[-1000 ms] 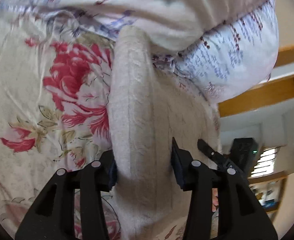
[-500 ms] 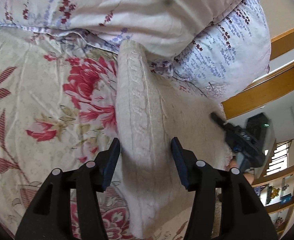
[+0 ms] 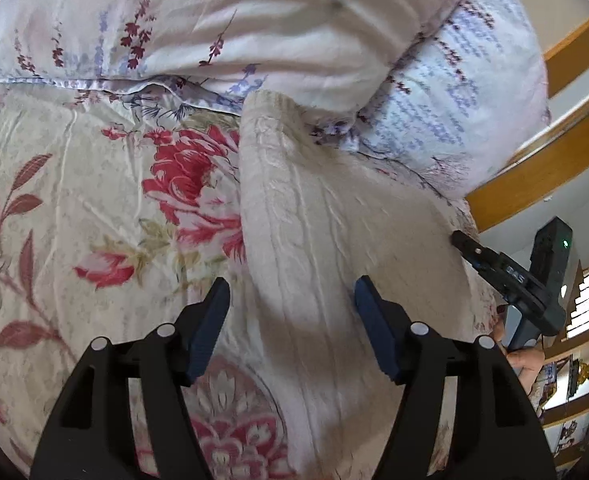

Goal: Fold small clothes

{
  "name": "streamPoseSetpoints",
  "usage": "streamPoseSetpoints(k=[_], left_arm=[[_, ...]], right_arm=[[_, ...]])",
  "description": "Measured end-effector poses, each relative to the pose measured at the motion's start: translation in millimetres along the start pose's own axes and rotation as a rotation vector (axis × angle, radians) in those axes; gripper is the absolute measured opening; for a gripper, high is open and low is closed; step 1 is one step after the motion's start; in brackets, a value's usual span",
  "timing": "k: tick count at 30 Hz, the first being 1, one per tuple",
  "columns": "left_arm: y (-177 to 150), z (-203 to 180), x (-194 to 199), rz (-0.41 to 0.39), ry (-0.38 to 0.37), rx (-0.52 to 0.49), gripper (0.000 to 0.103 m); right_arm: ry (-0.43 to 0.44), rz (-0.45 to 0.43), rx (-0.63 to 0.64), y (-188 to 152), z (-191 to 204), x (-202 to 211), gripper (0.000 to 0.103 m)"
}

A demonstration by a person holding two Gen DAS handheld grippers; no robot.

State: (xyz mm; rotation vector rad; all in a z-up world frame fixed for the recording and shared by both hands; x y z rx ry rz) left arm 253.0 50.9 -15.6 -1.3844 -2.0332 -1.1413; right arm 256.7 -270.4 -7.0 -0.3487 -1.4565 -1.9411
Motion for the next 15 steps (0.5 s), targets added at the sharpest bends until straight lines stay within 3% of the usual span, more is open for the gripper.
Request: streamPoseSetpoints(k=[3, 6, 9, 12, 15], left_arm=[[-13.5, -4.9, 12.2, -0.005, -0.005, -0.030, 0.064], [-29.5, -7.9, 18.0, 0.004, -0.003, -0.050, 0.064], [-35.8, -8.5, 13.8, 0.006, 0.040, -0.070, 0.066], [-33.4, -5.7, 3.8, 0.009, 0.069, -0.061, 0.067], [-30.5, -3.9, -3.2, 0.007, 0.089, -0.049, 0.070]], right_arm=[[0.078, -0.064, 0.086, -16.6, 21.8, 30.0, 0.037], [0.147, -0.052, 0.176, -35.9, 45.2, 40.9, 0.037], [0.107, 0.021, 0.234, -51.7, 56.8, 25.3, 0.045], [-0.012, 0.100, 0.237, -62.9, 49.2, -1.8, 0.046], [-0.044, 0.078, 0.199, -58.7, 49.3, -8.0, 0.047]])
Point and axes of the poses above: each gripper's, at about its wrist camera, not at the fingertips, and x roughly against the way its jaws point, z to its left, y to its top, the point moved 4 cm from there along -x, roughly the way its jaws point, and after that the axes turned 2 degrees about x, right-handed, at the moved point
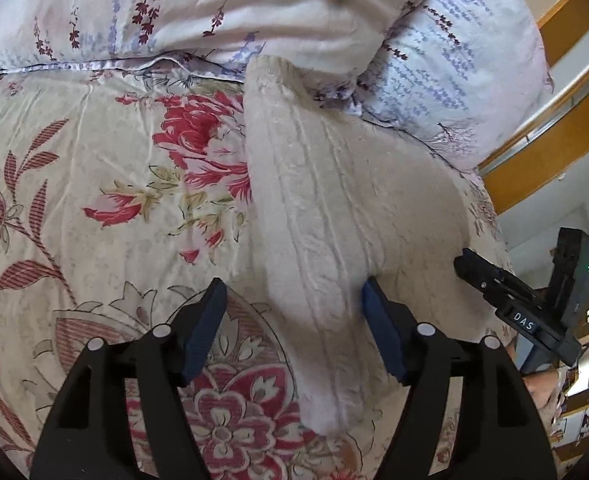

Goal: Fold small clothes

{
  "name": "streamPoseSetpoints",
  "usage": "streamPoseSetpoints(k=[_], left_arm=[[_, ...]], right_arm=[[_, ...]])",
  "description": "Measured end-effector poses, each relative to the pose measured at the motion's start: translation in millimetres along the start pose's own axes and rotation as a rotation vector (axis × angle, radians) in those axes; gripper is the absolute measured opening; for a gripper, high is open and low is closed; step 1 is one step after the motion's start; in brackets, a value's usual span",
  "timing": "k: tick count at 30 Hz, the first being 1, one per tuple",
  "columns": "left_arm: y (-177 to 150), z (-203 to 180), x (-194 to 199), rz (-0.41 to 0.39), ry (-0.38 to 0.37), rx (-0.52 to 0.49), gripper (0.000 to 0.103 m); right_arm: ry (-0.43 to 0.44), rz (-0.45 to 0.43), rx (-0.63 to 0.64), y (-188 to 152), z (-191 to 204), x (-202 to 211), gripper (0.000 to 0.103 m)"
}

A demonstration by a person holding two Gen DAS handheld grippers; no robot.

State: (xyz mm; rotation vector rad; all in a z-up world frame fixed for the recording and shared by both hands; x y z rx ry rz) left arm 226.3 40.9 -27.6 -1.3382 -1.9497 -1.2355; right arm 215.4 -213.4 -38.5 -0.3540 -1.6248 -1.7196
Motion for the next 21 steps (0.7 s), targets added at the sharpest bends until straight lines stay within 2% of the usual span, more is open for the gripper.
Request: streamPoseSetpoints(k=[4, 6, 7, 8, 10, 12, 15, 19, 21], left_arm=[[-3.2, -4.5, 13.4, -0.050, 0.021, -0.029, 0.070], [-7.7, -7.2, 26.2, -0.101, 0.043, -0.061, 0.071], [-11.0, -8.3, 34.0, -0.133, 0.065, -0.077, 0.073], [-12.8, -9.0, 39.0, -0.152, 0.071, -0.083, 0.074], [-20.1, -10.6, 52.2, -0.199, 0.077, -0.087, 0.081], [-24.8, -12.4, 60.6, -0.229, 0.083, -0.091, 0.083], [-32.4, -16.2, 72.2, -0.281, 0.136, -0.103, 0.093], [-42.4, -22.4, 84.0, -0.340, 0.214, -0.139, 0.101], [-48.6, -26.8, 86.8, -0.354, 0.248, -0.159, 0.101]], right_arm=[[0.013, -0.035, -0.051, -1.6, 0.0, 12.6, 0.048], [-0.005, -0.079, -0.043, -7.1, 1.5, 27.2, 0.064], [-0.024, -0.104, -0.041, -10.2, 1.5, 34.7, 0.079], [-0.057, -0.146, -0.033, -13.2, 0.8, 47.5, 0.086], [-0.089, -0.193, -0.017, -18.4, 1.8, 60.4, 0.087], [-0.116, -0.216, -0.011, -19.4, 0.9, 65.0, 0.093], [-0.177, -0.254, 0.011, -24.8, 3.8, 74.7, 0.098], [-0.307, -0.305, 0.046, -31.4, 10.2, 87.3, 0.102], [-0.326, -0.317, 0.037, -35.0, 11.5, 91.1, 0.102]])
Point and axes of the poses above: each gripper's, at about its wrist camera, not at the fingertips, and x roughly against the way its jaws point, z to its left, y to its top, the point moved 4 cm from there along -x, roughly the way its jaws point, and after that the axes turned 2 degrees about x, right-handed, at the moved point
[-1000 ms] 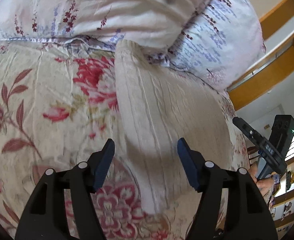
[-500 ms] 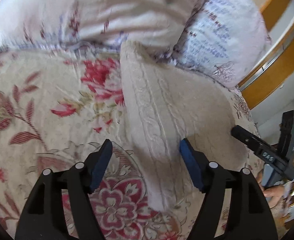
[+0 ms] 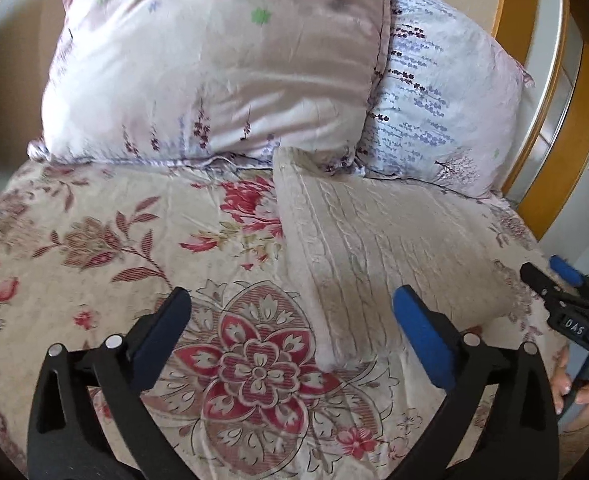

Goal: Fold small clothes

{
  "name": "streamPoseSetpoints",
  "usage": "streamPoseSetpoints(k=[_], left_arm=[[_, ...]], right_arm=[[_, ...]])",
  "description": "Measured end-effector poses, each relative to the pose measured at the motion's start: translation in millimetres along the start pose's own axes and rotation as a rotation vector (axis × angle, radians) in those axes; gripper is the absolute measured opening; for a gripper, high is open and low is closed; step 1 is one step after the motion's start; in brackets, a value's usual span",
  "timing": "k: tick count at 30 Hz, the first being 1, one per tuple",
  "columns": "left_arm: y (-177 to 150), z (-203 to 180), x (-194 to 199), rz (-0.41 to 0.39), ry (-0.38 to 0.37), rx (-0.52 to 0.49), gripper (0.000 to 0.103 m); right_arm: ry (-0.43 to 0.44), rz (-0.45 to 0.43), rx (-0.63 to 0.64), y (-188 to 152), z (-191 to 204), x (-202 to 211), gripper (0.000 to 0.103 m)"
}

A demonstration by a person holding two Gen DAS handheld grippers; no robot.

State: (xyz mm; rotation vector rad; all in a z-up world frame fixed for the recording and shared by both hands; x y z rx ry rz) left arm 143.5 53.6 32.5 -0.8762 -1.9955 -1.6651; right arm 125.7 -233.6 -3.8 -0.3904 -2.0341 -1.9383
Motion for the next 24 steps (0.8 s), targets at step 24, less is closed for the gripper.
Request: streamPoseSetpoints(k=[24], left_arm=[[-60.6, -28.8, -40.1, 0.226, 0.128, -0.069, 0.101]], right_arm=[[0.113, 0.252, 0.012, -57.9, 36.3, -26.1, 0.102]])
Point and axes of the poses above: each gripper's, at about its wrist camera, not at the fingertips, and x roughly against the way its jaws point, z to its left, y to its top, the point moved 4 cm from there along -x, roughly the way its jaws point, and after that the axes turned 2 degrees about x, right-handed, at the moved point
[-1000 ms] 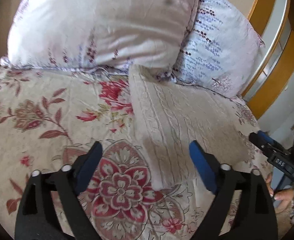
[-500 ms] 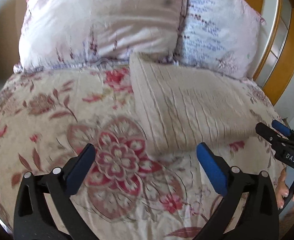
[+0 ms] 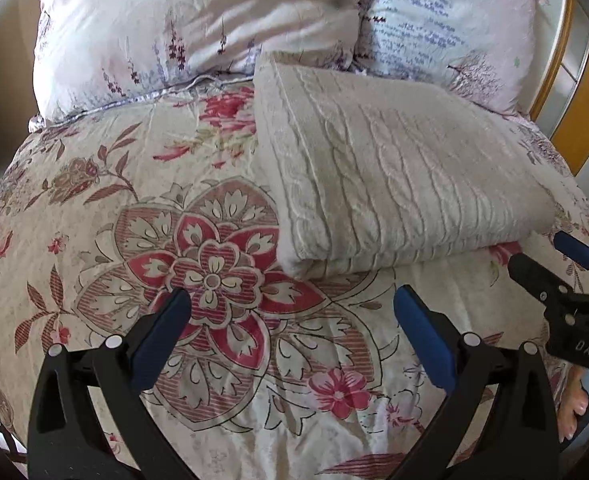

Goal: Fold small clothes

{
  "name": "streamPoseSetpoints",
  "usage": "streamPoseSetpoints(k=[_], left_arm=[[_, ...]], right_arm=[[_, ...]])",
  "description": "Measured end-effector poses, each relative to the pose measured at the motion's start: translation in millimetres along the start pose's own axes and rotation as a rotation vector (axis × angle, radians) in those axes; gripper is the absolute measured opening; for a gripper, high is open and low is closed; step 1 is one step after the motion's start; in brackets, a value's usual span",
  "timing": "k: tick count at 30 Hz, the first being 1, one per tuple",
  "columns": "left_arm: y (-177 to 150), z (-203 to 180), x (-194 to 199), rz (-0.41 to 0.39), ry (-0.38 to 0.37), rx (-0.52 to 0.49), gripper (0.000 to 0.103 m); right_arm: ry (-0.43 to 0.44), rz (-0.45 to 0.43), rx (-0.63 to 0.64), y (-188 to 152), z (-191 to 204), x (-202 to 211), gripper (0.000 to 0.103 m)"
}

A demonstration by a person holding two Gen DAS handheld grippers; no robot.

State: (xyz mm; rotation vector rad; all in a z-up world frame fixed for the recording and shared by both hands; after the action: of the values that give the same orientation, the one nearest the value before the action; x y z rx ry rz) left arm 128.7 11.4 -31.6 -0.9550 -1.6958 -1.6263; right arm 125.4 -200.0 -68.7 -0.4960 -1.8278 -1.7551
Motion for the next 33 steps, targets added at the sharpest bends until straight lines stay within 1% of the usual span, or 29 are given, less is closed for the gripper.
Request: streamPoseSetpoints(k=[5, 12, 17, 33], left_arm=[[-2.6, -1.2, -8.4, 0.027, 0.016, -0.007, 0.101], [-3.3, -4.7, -10.5, 0.017, 0.045, -0.031, 0.101], [-3.3, -4.8, -10.1, 0.010, 0.046, -0.030, 0.101], [-4.0, -5.9, -10.4, -0.004, 0.041, -0.029, 0.101]], right_arm=[[-0.004, 0.036, -0.003, -3.5, 0.7, -8.0, 0.102], [0.002, 0.065, 0.000, -4.7, 2.5, -13.9, 0.102], [0.001, 0.090, -0.008, -7.5, 1.7, -17.9, 0.102], [-0.021, 0.097, 0.002, -10.5, 3.5, -19.6, 0.102]])
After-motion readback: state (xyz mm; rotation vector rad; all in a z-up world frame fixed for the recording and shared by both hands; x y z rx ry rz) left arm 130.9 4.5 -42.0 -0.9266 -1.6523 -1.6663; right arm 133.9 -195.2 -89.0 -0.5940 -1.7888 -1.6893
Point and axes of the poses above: each gripper's, at about its wrist camera, not at the fingertips, and x roughly against the way its jaws point, z to its left, y to its top, the point moved 4 cm from there along -x, roughly the way its jaws point, and after that the axes turned 2 degrees about x, right-handed, at the moved point
